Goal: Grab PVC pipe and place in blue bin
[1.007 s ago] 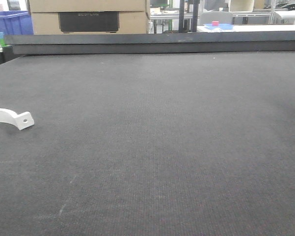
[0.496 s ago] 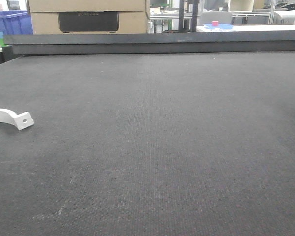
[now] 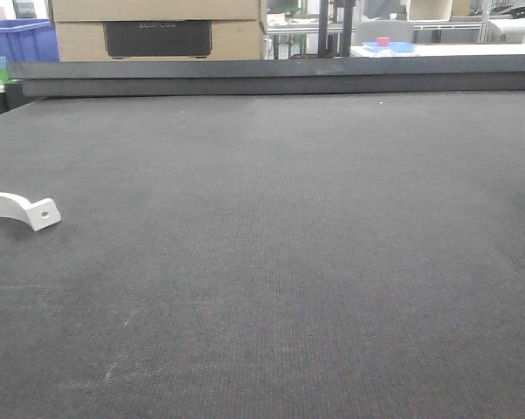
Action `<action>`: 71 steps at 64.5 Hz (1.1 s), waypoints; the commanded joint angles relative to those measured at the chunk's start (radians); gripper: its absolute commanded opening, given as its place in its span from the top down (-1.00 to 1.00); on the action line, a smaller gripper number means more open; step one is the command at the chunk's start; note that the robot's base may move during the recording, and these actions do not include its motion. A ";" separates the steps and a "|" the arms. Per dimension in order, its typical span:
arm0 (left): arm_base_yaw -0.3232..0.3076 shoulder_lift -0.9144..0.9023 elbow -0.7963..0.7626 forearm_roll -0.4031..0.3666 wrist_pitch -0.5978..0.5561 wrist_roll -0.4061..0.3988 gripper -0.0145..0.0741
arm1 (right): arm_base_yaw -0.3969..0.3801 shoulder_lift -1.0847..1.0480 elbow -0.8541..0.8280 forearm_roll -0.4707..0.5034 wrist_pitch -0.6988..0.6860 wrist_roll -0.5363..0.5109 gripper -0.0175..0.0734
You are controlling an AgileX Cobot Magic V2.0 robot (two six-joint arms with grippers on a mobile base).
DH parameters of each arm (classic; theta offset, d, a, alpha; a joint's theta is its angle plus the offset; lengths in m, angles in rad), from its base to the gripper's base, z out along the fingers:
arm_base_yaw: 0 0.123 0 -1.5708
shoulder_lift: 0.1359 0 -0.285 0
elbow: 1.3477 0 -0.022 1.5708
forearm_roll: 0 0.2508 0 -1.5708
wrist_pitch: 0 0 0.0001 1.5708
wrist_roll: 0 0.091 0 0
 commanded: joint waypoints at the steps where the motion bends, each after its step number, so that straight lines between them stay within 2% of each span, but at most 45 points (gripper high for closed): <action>1: 0.001 0.005 -0.001 0.004 0.000 -0.004 0.45 | 0.002 -0.006 0.000 -0.005 -0.011 -0.010 0.97; 8: 0.001 0.005 -0.001 -0.018 0.015 -0.004 0.92 | 0.002 -0.006 0.000 -0.005 -0.015 -0.010 0.97; 15: 0.001 0.005 -0.001 -0.037 0.031 -0.013 0.92 | 0.002 -0.006 0.000 -0.005 -0.015 -0.010 0.97; 21: 0.001 0.003 -0.001 -0.039 0.051 -0.068 0.92 | 0.002 -0.009 0.000 -0.005 -0.015 -0.010 0.97; 29: -0.001 -0.029 -0.001 -0.042 0.090 -0.086 0.92 | 0.002 -0.032 -0.004 -0.005 -0.015 -0.010 0.97; 35: -0.012 -0.086 -0.001 -0.041 0.107 -0.089 0.92 | 0.002 -0.066 -0.004 -0.005 -0.030 -0.010 0.97; 44: -0.055 -0.216 -0.001 -0.041 0.110 -0.137 0.92 | 0.002 -0.117 -0.004 -0.005 -0.036 -0.010 0.97; 54: -0.107 -0.359 0.014 -0.053 0.032 -0.188 0.92 | 0.002 -0.169 -0.004 -0.001 -0.074 -0.088 0.97; 64: -0.141 -0.511 0.091 -0.062 -0.110 -0.285 0.92 | 0.002 -0.246 0.014 0.001 -0.175 -0.090 0.97; 71: -0.152 -0.625 0.188 -0.087 -0.235 -0.292 0.92 | 0.002 -0.318 0.051 0.003 -0.232 -0.090 0.97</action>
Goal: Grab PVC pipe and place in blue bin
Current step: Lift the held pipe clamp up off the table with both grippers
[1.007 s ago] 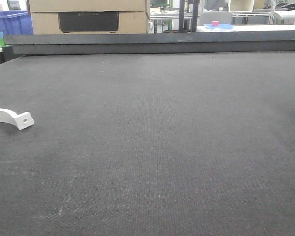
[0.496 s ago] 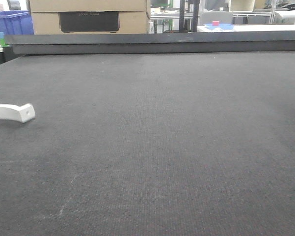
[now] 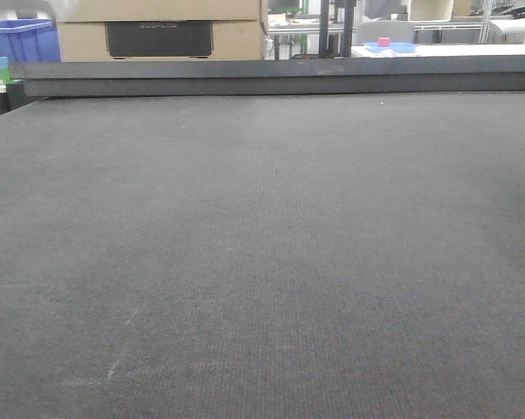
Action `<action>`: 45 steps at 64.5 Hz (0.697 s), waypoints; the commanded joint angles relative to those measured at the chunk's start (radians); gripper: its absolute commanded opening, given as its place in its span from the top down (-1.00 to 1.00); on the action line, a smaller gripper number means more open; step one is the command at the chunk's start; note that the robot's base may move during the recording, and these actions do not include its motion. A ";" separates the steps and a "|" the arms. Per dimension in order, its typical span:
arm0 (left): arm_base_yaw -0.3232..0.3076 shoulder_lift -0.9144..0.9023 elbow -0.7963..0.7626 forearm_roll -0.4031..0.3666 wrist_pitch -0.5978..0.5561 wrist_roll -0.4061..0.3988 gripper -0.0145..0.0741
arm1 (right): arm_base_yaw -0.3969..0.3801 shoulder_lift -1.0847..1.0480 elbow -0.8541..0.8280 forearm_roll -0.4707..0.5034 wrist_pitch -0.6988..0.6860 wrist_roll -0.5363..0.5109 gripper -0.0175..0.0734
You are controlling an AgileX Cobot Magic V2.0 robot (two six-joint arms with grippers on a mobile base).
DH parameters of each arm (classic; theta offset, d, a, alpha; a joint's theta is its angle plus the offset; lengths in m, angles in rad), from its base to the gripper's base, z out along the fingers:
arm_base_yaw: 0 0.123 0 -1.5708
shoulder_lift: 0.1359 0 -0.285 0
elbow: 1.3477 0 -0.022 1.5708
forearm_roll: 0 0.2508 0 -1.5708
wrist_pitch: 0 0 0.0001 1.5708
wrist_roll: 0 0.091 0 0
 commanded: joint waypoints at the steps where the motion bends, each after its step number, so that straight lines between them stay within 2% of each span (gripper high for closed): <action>1: -0.012 -0.093 0.085 -0.028 -0.121 -0.025 0.92 | 0.002 -0.073 0.035 0.001 -0.072 -0.013 0.97; 7: -0.016 -0.205 0.197 -0.035 -0.247 -0.025 0.92 | 0.002 -0.176 0.109 0.001 -0.170 -0.024 0.97; 17: -0.016 -0.370 0.345 -0.040 -0.343 -0.025 0.92 | 0.002 -0.339 0.228 0.001 -0.278 -0.024 0.97; 30: -0.016 -0.595 0.404 -0.040 -0.361 -0.025 0.92 | 0.002 -0.569 0.275 0.001 -0.310 -0.041 0.97; 45: -0.016 -0.779 0.404 -0.040 -0.368 -0.025 0.92 | 0.002 -0.713 0.273 0.001 -0.359 -0.044 0.97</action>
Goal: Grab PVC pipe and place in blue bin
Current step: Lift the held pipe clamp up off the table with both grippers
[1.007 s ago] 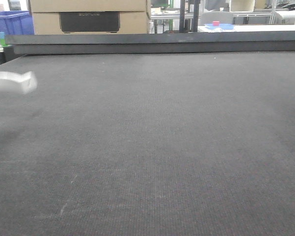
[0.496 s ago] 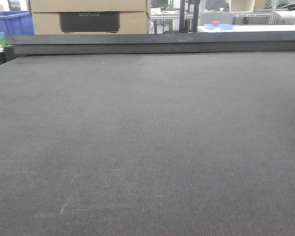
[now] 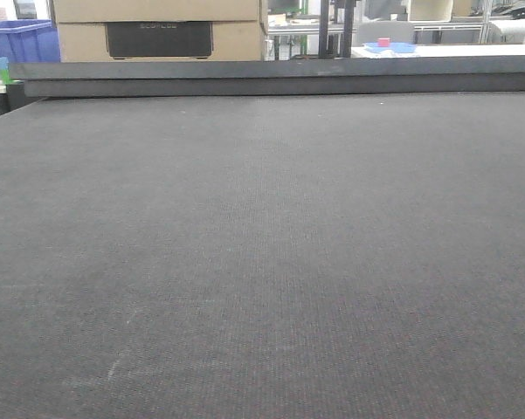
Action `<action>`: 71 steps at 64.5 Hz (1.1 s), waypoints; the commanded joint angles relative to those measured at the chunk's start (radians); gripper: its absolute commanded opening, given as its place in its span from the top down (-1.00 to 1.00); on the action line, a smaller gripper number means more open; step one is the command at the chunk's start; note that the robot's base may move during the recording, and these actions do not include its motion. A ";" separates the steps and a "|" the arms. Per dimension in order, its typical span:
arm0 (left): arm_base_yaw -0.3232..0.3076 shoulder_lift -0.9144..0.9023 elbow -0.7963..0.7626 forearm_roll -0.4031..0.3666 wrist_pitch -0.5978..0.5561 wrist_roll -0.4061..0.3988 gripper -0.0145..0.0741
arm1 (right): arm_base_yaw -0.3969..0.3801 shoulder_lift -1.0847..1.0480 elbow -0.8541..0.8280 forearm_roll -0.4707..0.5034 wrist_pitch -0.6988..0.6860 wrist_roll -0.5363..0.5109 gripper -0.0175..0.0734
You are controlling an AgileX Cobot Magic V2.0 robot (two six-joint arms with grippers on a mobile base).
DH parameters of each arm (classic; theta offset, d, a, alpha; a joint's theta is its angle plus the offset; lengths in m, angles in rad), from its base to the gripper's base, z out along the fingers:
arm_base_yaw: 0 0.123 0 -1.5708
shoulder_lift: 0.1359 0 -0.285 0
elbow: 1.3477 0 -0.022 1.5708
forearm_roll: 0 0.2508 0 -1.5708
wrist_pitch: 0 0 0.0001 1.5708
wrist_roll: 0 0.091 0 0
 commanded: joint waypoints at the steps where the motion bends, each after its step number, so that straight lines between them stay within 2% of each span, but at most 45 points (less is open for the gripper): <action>1: -0.007 -0.057 -0.001 -0.009 -0.029 -0.007 0.92 | 0.002 -0.046 0.002 -0.001 -0.067 -0.012 0.97; 13: -0.007 -0.125 -0.001 0.001 -0.029 -0.007 0.92 | 0.002 -0.079 0.002 -0.001 -0.118 -0.091 0.97; 71: -0.007 -0.127 -0.001 0.018 -0.030 -0.007 0.92 | 0.002 -0.079 0.002 -0.001 -0.118 -0.091 0.97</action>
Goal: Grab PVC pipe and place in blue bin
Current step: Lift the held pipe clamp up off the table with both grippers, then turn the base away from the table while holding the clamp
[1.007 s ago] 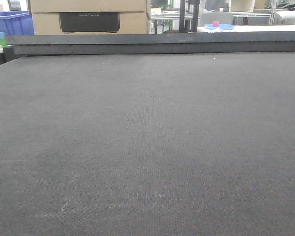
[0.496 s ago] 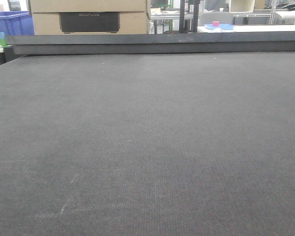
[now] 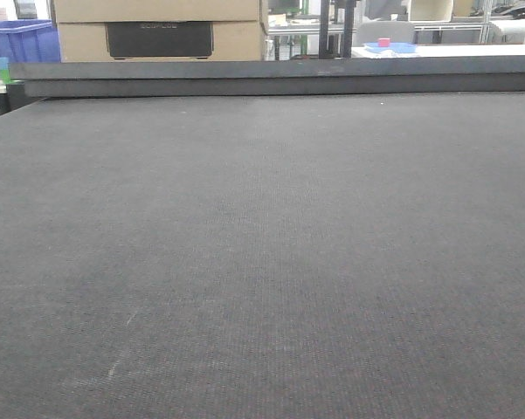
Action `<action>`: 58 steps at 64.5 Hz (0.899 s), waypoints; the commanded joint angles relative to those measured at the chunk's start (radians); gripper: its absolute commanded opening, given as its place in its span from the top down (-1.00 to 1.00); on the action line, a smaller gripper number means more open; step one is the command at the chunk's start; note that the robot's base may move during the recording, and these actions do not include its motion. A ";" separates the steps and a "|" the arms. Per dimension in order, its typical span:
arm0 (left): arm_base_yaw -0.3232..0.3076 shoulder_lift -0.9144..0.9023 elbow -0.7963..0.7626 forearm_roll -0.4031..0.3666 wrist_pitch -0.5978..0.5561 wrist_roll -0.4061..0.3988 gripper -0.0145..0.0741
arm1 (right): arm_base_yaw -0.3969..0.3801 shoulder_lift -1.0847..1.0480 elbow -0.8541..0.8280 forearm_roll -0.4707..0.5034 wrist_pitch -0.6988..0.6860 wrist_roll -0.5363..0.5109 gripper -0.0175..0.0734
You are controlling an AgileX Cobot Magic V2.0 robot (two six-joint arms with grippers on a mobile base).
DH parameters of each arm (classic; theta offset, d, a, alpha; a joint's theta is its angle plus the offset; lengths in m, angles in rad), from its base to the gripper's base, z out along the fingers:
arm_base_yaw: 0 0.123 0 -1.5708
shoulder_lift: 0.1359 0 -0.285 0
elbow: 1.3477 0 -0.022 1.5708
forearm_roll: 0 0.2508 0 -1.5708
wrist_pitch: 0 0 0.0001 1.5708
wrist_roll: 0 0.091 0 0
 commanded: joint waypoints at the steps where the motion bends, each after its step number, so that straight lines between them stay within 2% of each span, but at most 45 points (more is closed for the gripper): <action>1: -0.007 -0.005 -0.001 -0.002 -0.028 -0.007 0.92 | 0.002 -0.005 0.002 -0.002 -0.032 -0.008 0.97; 58: -0.007 -0.005 -0.001 -0.002 -0.028 -0.007 0.92 | 0.002 -0.005 0.002 -0.002 -0.032 -0.008 0.97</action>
